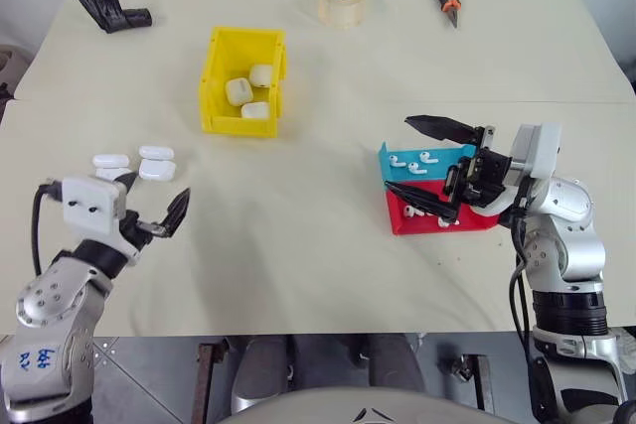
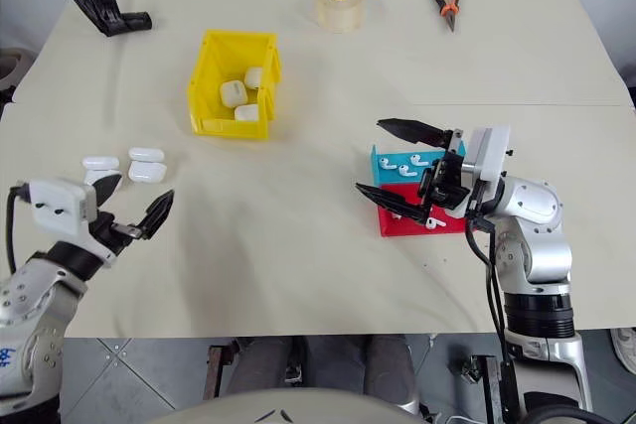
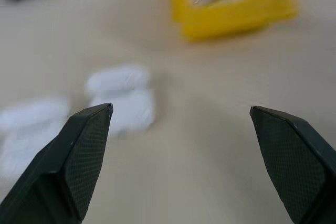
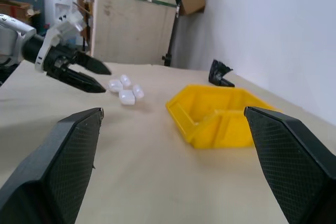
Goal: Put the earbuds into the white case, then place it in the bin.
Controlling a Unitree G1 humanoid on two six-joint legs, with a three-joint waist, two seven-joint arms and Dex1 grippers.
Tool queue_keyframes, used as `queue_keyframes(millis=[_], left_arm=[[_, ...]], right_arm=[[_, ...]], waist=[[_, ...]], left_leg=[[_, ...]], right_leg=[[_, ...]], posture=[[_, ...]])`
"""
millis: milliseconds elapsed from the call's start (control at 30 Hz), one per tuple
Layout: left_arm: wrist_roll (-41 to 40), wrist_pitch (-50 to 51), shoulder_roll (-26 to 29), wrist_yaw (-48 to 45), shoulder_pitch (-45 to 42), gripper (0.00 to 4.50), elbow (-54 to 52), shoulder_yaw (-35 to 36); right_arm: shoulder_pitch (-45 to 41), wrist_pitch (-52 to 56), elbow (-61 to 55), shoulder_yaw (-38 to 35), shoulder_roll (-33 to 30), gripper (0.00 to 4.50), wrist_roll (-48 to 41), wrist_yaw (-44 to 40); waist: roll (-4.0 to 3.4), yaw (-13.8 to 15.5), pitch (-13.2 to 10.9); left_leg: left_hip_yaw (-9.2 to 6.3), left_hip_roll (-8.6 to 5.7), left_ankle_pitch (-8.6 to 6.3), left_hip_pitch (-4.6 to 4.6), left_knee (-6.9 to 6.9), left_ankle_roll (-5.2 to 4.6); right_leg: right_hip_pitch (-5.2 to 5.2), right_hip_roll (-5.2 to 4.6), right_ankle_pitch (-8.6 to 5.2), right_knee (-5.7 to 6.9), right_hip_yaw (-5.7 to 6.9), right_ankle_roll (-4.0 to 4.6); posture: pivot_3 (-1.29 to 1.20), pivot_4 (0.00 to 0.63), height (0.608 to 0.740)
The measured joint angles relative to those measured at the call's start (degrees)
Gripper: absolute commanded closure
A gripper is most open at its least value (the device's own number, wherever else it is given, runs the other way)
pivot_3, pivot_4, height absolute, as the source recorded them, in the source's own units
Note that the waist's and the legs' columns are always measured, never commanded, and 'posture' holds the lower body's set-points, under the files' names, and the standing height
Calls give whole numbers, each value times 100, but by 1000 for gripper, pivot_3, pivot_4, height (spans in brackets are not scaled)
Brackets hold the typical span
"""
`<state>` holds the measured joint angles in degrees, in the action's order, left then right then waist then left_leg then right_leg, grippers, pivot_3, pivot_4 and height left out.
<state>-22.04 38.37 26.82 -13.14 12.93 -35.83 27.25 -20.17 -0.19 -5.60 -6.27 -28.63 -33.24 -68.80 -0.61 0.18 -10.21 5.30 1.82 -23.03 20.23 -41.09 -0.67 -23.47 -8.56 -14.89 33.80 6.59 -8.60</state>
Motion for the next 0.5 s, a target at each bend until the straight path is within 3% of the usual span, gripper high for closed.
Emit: queue_keyframes(millis=[233,500], left_arm=[[-380,1551,50,514,-807,49,-235,243],[-549,4235,1045,713,-2902,49,572,18]], right_arm=[[-77,-30,353,132,-115,0,57,-341],[59,619,340,129,-663,0,-28,-623]], waist=[[-1,-12,0],[1,-26,1]], left_leg=[[1,0,1,-4,-1,1],[5,-2,2,-5,3,4]], right_leg=[[-1,0,-2,8,-2,3],[-2,4,-2,5,-1,3]], posture=[[0,150,740],[0,150,740]])
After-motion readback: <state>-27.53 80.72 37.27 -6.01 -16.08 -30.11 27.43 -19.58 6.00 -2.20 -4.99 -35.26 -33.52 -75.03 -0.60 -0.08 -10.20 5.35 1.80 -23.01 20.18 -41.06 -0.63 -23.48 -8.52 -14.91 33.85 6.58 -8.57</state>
